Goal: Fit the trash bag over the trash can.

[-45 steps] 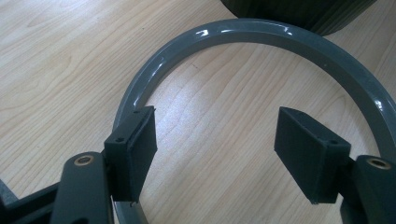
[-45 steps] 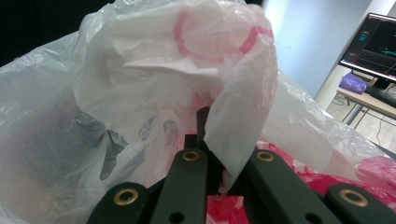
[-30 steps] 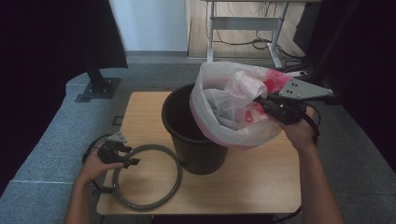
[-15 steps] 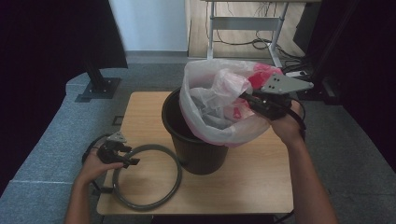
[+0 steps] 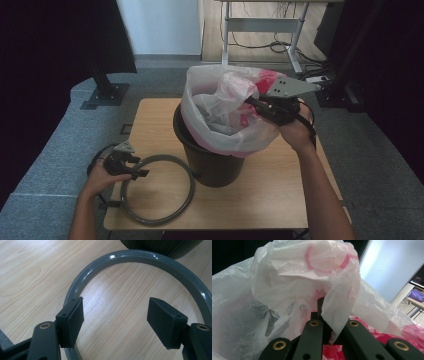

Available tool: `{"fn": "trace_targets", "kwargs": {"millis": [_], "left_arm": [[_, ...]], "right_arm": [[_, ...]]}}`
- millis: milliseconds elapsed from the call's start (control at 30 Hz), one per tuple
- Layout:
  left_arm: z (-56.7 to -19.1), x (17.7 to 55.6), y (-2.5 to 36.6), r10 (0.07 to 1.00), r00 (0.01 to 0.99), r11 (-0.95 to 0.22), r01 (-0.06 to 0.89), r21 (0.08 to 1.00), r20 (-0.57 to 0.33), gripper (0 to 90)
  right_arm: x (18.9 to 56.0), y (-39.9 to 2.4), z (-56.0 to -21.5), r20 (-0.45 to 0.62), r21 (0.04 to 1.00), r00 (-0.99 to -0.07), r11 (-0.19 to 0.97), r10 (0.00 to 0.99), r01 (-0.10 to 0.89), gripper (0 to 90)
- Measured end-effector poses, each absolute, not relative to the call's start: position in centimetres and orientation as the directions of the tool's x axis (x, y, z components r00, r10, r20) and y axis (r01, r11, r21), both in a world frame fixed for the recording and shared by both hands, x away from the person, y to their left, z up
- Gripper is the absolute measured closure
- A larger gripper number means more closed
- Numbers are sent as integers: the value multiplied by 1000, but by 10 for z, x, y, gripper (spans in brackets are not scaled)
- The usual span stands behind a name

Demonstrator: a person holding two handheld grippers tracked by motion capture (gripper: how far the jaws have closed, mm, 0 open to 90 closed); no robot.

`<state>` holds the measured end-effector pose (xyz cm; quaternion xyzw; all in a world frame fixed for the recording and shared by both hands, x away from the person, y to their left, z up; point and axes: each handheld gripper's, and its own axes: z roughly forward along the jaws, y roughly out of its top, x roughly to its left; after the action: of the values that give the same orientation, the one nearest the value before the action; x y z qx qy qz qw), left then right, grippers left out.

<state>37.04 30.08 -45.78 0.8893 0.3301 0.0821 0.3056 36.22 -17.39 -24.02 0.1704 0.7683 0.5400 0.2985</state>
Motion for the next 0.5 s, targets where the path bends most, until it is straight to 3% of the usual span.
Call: {"fn": "trace_targets", "kwargs": {"millis": [500], "left_arm": [[-458, 371, 301, 638, 768, -595, 538, 598, -56, 300]], "right_arm": [[373, -149, -240, -285, 919, -778, 389, 561, -56, 878]]}}
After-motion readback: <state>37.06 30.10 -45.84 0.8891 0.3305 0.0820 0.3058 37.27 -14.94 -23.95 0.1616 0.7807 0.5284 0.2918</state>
